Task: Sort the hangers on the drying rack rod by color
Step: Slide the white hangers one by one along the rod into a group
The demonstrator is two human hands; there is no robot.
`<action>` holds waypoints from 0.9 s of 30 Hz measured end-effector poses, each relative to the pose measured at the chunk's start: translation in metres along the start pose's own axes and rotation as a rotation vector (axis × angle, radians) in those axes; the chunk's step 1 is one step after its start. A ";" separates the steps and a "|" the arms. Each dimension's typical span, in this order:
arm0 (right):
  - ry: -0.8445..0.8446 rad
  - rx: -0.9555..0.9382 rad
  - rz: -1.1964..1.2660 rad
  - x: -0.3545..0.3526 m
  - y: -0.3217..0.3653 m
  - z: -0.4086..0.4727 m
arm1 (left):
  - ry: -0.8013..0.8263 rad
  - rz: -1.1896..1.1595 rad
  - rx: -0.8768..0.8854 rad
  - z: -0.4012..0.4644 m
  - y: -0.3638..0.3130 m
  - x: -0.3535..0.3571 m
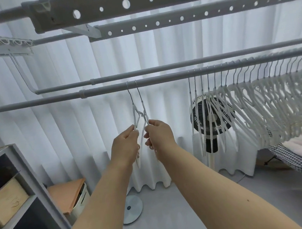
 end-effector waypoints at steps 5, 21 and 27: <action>-0.051 -0.002 0.023 -0.023 0.004 0.000 | 0.041 -0.070 -0.041 -0.005 -0.003 0.022; -0.150 -0.027 0.039 -0.068 0.014 0.000 | 0.102 -0.048 -0.051 -0.006 -0.006 0.063; -0.173 -0.040 0.050 -0.072 0.013 0.002 | 0.098 -0.067 -0.090 -0.002 -0.004 0.067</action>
Point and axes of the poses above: each hand's wrist, its own z-axis towards the middle knuckle, its own x-axis out of the palm, y = z × x, the point moved 3 cm from there along z, towards the middle knuckle, and after that the axes turned 3 degrees about -z, right-handed, at the moved point
